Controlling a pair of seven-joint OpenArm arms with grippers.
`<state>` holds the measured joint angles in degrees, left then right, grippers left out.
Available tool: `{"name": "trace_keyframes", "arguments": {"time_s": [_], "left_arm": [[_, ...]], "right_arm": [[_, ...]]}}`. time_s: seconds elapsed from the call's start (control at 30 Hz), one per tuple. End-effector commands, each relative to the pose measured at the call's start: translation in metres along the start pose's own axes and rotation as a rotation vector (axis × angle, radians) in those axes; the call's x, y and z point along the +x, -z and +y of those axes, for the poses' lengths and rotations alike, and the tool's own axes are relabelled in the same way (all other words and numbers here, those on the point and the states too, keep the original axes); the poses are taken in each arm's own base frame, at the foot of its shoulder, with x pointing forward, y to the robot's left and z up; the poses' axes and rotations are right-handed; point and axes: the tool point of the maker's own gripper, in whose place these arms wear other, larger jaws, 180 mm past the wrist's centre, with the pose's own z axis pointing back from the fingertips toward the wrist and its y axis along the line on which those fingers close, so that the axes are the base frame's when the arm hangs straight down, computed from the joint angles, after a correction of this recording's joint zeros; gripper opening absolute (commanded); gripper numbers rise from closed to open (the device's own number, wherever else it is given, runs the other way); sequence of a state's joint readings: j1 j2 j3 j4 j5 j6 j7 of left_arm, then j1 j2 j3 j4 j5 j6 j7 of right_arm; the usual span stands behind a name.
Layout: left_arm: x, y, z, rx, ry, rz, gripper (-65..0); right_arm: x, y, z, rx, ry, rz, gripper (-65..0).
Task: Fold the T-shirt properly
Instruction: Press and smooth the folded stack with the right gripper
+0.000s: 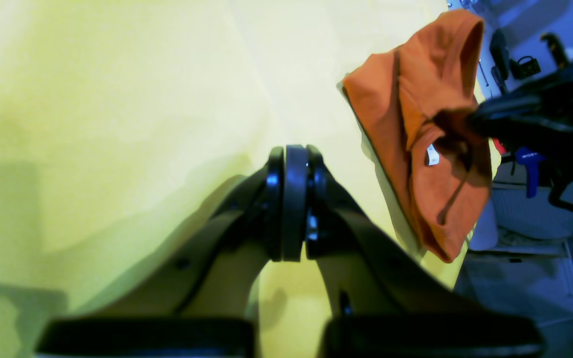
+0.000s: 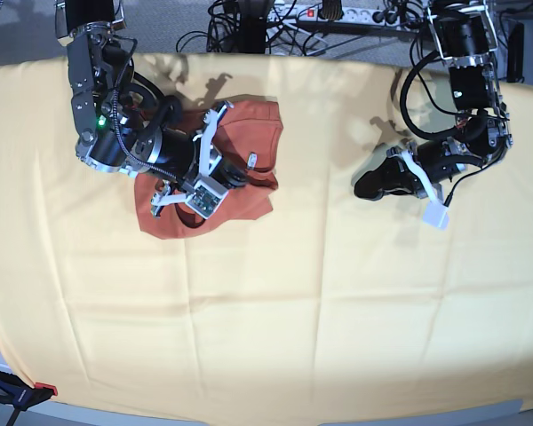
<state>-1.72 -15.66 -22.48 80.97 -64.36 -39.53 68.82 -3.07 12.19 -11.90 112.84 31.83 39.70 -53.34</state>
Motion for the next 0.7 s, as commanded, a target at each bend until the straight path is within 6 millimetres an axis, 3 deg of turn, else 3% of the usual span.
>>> {"name": "trace_keyframes", "arguments": {"time_s": [0.0,0.43,0.67], "left_arm": [[0.019,-0.003,-0.005,-0.018,0.033,-0.052,-62.4],[0.018,-0.003,-0.005,-0.019,0.030,-0.051,-62.4],[0.017,-0.003,-0.005,-0.019,0.030,-0.050,-62.4]], "right_arm": [[0.022,-0.002,-0.002,-0.001,-0.018,-0.078,-63.8],[0.094,0.012,-0.007,0.001,-0.028,-0.278,-63.7],[0.093,0.040,-0.018,0.035,0.048,-0.258,-63.7]]}}
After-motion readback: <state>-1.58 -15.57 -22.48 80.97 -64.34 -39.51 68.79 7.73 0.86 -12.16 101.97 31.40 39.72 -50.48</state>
